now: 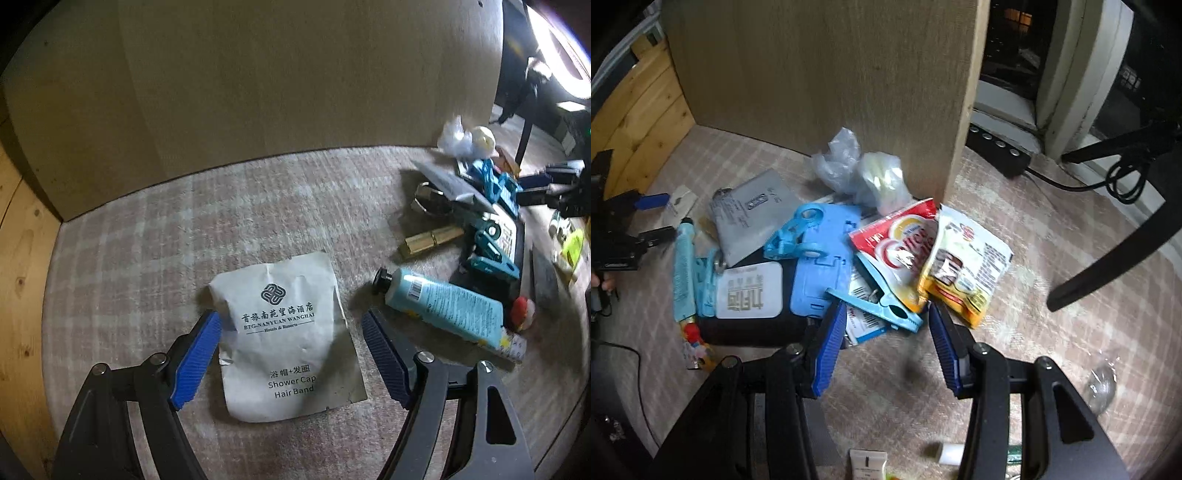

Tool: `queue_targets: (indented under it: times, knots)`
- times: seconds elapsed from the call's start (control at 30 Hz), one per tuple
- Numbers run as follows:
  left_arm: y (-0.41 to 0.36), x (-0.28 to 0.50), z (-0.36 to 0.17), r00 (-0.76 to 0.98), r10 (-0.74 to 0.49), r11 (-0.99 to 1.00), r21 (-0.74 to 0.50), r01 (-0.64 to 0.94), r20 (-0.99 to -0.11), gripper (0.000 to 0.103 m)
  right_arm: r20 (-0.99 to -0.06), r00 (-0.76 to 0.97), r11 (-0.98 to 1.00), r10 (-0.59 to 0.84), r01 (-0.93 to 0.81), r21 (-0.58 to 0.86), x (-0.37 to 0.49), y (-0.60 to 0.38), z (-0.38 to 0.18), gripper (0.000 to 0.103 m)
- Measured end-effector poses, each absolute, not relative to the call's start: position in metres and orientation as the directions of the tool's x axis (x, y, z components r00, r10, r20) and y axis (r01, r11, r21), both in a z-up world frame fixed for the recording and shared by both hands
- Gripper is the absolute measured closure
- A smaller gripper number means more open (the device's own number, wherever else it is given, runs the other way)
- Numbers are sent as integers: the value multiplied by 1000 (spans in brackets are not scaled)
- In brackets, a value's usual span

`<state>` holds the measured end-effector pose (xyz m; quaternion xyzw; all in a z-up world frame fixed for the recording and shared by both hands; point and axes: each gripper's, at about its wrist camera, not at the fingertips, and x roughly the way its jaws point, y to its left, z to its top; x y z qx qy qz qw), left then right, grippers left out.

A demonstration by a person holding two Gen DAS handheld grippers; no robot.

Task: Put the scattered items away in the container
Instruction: 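Grasp white shower cap packet with left tool while right tool grasps teal clothespin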

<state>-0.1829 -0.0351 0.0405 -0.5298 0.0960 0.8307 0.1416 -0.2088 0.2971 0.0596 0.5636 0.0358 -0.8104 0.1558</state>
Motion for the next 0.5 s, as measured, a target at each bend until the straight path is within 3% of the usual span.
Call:
queue_targets:
  times: [0.4,0.5]
  knots:
    - [-51,-188,32,-380,160,-945,-30,-326,-911,24,-927,-281,-922,-247,363,135,-209,286,65,56]
    - [-52,-187,34,-385,173,-944,-41,-328,-907,29,-931,-270,-912,-244,392,125,-210,282,67,55]
